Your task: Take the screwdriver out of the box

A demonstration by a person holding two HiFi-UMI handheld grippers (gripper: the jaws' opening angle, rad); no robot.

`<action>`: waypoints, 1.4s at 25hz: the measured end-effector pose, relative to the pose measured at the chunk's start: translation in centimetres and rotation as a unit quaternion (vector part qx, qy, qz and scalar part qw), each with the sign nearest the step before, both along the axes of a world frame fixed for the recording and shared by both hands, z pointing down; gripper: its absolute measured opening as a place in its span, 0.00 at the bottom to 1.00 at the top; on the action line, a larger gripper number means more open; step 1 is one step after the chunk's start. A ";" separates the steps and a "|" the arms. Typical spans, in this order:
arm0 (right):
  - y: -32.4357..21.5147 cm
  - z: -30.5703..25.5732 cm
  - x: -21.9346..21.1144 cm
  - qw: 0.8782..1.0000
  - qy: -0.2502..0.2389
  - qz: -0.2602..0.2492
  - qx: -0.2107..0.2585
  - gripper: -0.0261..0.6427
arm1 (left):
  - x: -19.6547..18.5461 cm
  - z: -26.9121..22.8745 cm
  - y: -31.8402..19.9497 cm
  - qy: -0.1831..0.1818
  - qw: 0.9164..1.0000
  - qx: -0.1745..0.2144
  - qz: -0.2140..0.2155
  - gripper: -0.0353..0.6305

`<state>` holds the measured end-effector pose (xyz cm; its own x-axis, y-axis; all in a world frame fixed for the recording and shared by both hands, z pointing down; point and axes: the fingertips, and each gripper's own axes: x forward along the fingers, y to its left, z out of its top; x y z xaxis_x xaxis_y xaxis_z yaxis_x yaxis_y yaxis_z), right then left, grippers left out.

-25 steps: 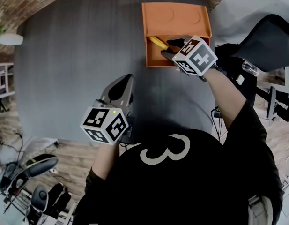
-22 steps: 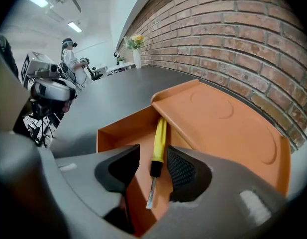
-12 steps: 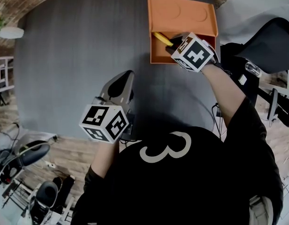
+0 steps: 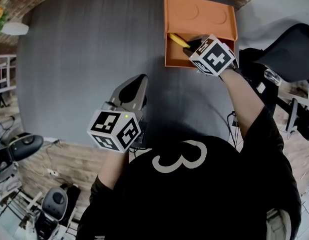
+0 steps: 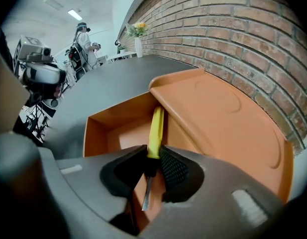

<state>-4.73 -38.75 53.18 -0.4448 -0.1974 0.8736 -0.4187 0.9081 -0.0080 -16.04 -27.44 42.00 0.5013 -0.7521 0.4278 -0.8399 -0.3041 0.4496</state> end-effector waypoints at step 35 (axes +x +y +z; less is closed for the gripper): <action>9.1 -17.3 0.0 0.978 -0.149 0.014 0.144 0.15 | -0.7 -9.9 8.8 -0.017 0.994 0.104 0.008 0.08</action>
<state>-4.72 -29.64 35.86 -0.6616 -0.4316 0.6132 -0.4613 0.8790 0.1209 -16.71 -18.62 32.13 0.5014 -0.8182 0.2812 -0.8481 -0.4003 0.3472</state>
